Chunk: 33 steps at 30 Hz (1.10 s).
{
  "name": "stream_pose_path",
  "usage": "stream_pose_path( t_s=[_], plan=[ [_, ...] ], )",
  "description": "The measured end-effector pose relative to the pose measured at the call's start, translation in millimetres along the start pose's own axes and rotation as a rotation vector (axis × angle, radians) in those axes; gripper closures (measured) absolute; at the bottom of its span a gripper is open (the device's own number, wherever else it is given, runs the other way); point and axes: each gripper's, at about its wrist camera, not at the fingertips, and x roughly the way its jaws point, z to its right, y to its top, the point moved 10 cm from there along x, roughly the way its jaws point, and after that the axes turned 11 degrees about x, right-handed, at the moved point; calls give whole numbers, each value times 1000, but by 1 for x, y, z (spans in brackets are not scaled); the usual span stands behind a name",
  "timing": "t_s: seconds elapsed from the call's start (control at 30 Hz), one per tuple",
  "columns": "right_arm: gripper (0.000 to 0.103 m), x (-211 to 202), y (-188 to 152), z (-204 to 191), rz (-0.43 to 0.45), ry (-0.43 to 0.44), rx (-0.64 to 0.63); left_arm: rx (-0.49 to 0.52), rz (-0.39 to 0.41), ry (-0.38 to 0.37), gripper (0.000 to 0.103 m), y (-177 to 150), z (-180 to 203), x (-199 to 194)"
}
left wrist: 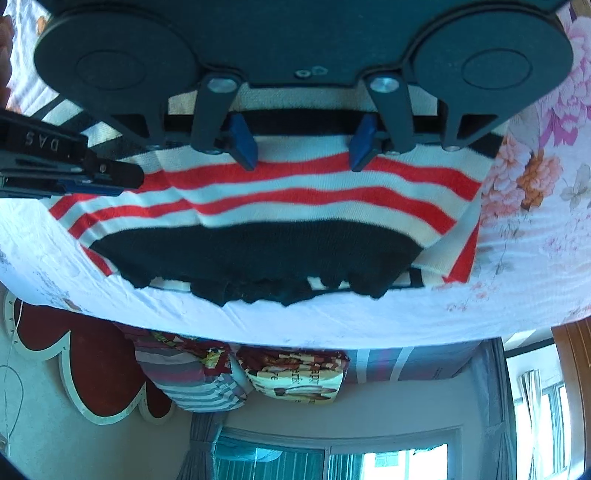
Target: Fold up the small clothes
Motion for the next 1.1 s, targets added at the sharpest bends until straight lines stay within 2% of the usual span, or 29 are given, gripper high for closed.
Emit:
stream_pose_path(
  t_s=[0.13, 0.37, 0.53, 0.67, 0.83, 0.93, 1.1],
  plan=[
    [81, 6, -15, 18, -14, -43, -9, 17, 9, 5, 45, -11, -5, -1],
    [81, -13, -19, 58, 10, -95, 13, 21, 0, 30, 45, -30, -22, -12],
    [81, -16, -19, 57, 12, -132, 15, 23, -13, 57, 45, -29, -19, -12],
    [80, -28, -12, 37, 26, -68, 51, -83, -15, 8, 43, -27, -23, -26],
    [80, -38, -18, 8, 28, -12, 36, -191, -17, -20, 31, -41, -28, -47],
    [80, -34, -30, -4, 5, -3, 31, -245, -37, -23, 24, -58, -29, -53],
    [80, -17, -52, -8, -31, -41, -4, -352, -65, -38, 22, -83, -34, -50]
  ],
)
